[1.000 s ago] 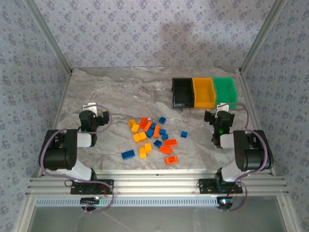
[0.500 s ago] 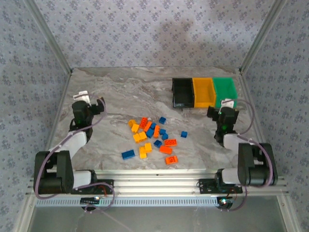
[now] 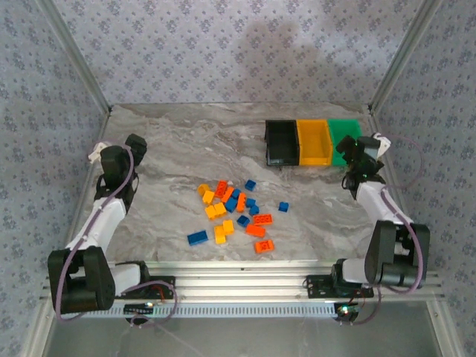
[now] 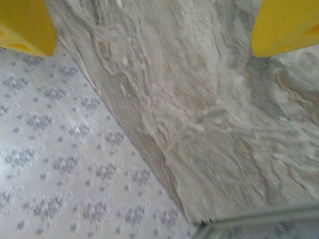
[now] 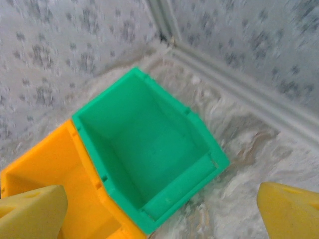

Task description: Sort the legos into containers by color

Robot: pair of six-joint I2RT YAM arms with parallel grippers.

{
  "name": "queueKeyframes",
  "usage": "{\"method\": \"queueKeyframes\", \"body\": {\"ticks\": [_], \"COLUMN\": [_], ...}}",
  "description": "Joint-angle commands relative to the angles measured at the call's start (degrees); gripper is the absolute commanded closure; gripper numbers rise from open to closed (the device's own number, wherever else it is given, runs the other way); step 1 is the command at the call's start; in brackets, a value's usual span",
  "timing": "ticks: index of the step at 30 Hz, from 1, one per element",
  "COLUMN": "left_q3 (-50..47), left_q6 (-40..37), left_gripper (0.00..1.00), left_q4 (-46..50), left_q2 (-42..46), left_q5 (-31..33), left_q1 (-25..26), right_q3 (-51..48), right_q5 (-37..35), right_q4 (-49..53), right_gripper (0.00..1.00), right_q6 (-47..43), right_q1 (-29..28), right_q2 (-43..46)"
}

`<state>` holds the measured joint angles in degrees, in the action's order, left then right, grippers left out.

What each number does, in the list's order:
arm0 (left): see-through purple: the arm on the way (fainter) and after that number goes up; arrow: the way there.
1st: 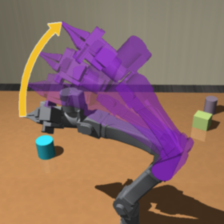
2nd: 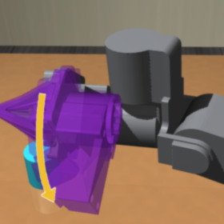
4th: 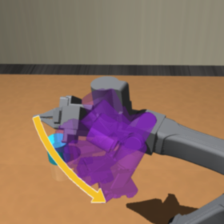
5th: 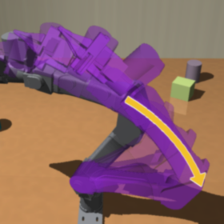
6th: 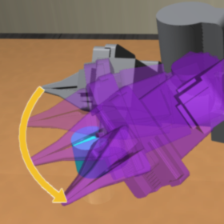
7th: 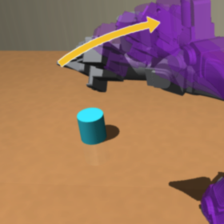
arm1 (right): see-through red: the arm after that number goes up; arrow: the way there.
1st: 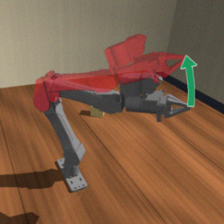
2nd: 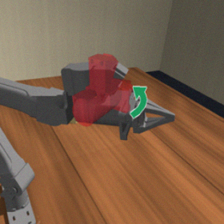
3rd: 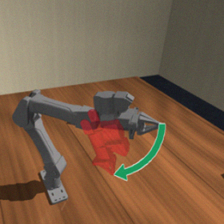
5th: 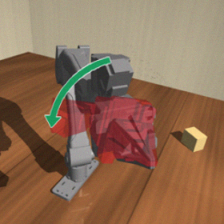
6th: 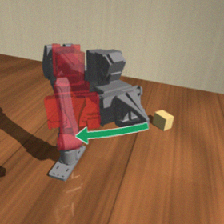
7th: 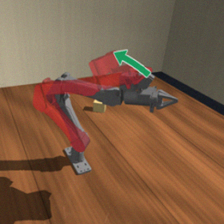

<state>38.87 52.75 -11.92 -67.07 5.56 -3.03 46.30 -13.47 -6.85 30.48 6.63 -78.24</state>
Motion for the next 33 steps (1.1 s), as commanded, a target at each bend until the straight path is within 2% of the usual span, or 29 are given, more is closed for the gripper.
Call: {"method": "queueKeyframes", "body": {"ticks": [1, 4, 9, 15, 19, 26, 33], "left_q3": [3.93, 6.12, 5.35, 4.55, 4.37, 4.20, 3.57], "left_q6": [-0.19, -3.59, -4.70, -6.86, -7.01, -7.25, -7.29], "left_gripper": [0.00, 0.01, 0.00, 0.01, 0.01, 0.04, 0.06], "left_q4": [4.39, 9.86, 11.35, 11.92, 12.52, 13.08, 13.68], "left_q2": [-0.26, -0.43, 0.07, 0.52, -0.79, -2.08, -1.94], "left_q5": [-8.70, -9.63, -11.44, -11.01, -11.16, -11.64, -11.70], "left_q1": [1.31, 5.51, 11.27, 17.37, 19.49, 21.50, 22.45], "right_q3": [10.88, 18.63, 26.02, 33.42, 37.94, 43.12, 42.18], "right_q5": [9.33, 13.55, 13.78, 12.80, 12.40, 10.04, 12.34], "right_q4": [13.13, 18.35, 20.94, 25.06, 28.14, 33.97, 32.39], "right_gripper": [0.02, 0.05, 0.06, 0.13, 0.20, 0.40, 0.73], "right_q6": [-1.57, -5.61, -7.59, -9.98, -11.43, -13.41, -14.31], "right_q1": [-0.15, -0.39, -0.82, -1.96, -2.37, -4.47, -7.32], "right_q2": [-7.36, -15.18, -23.84, -31.73, -35.69, -40.34, -40.44]}}
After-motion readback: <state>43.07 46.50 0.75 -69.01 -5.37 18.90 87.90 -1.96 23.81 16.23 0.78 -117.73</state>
